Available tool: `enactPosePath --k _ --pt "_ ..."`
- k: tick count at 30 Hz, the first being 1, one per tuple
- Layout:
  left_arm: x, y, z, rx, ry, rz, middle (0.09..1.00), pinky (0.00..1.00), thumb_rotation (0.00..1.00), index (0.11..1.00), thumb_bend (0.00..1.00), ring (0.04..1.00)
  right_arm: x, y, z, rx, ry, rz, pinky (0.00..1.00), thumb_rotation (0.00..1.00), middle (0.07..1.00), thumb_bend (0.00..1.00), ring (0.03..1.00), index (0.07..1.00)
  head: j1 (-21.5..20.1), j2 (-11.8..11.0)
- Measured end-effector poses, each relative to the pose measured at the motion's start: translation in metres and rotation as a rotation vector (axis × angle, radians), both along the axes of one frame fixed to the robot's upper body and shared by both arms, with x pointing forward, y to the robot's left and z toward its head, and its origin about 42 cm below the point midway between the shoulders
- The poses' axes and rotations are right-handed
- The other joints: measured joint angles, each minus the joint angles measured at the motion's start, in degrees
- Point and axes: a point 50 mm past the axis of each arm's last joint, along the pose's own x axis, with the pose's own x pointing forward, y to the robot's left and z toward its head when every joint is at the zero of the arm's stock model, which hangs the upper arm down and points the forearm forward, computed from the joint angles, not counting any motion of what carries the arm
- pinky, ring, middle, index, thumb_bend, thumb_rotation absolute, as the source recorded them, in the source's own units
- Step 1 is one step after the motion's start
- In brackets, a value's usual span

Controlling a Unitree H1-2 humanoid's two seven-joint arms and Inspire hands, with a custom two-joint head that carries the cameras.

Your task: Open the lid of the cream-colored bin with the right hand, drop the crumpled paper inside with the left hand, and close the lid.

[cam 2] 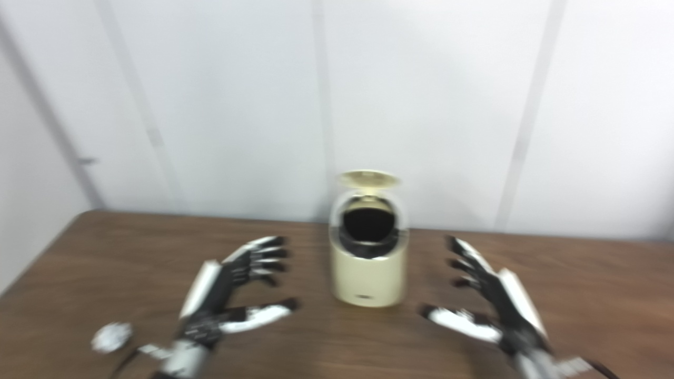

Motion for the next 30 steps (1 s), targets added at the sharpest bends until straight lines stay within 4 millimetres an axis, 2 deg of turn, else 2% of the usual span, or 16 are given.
enactPosePath --k 2,3,6,10,12,16,20,23,25,30 --pt "0.001 -0.009 -0.003 -0.016 0.004 -0.002 0.755 0.59 0.16 0.813 0.73 0.687 -0.002 -0.010 0.000 -0.001 0.011 -0.003 0.82 0.26 0.966 0.80 0.897 0.969 3.2 -0.5" --pt "0.001 -0.012 -0.005 -0.023 0.009 -0.001 0.755 0.59 0.16 0.813 0.73 0.691 -0.002 -0.014 0.001 0.004 0.017 -0.008 0.82 0.25 0.971 0.80 0.896 0.971 3.2 -0.5" --pt "0.003 -0.023 -0.010 -0.030 0.022 0.003 0.754 0.58 0.16 0.810 0.74 0.694 -0.003 -0.020 0.006 -0.010 0.033 -0.014 0.75 0.32 0.958 0.83 0.865 0.963 9.0 -1.8" --pt "0.005 -0.026 -0.013 0.002 0.017 0.037 0.751 0.57 0.16 0.805 0.74 0.691 -0.003 -0.019 0.009 -0.031 0.024 -0.016 0.65 0.43 0.937 0.89 0.838 0.954 10.9 -2.2" --pt "0.004 -0.024 -0.011 0.053 0.002 0.056 0.756 0.58 0.16 0.806 0.74 0.693 -0.003 -0.019 0.008 -0.040 0.027 -0.014 0.62 0.45 0.939 0.90 0.835 0.954 12.3 -2.5" --pt "-0.007 -0.007 0.010 0.208 -0.055 0.127 0.751 0.57 0.23 0.797 0.77 0.677 -0.002 -0.018 0.008 -0.053 0.033 -0.002 0.64 0.49 0.942 0.92 0.841 0.954 12.7 -2.4" --pt "-0.021 0.016 0.031 0.361 -0.055 0.215 0.740 0.55 0.23 0.786 0.75 0.662 -0.001 -0.019 0.010 -0.064 0.031 0.001 0.61 0.53 0.948 0.92 0.844 0.955 13.0 -2.5" --pt "-0.032 0.032 0.043 0.438 -0.025 0.237 0.714 0.53 0.19 0.767 0.75 0.650 0.001 -0.019 0.012 -0.068 0.027 0.008 0.62 0.56 0.954 0.93 0.841 0.958 12.9 -2.6" --pt "-0.036 0.044 0.049 0.471 0.000 0.244 0.712 0.51 0.13 0.762 0.75 0.645 0.001 -0.020 0.013 -0.072 0.025 0.008 0.58 0.56 0.957 0.92 0.838 0.956 12.8 -2.4" --pt "-0.042 0.072 0.060 0.550 0.071 0.240 0.714 0.51 0.05 0.753 0.77 0.645 0.002 -0.021 0.014 -0.076 0.023 0.005 0.64 0.56 0.950 0.91 0.853 0.959 12.5 -2.1"
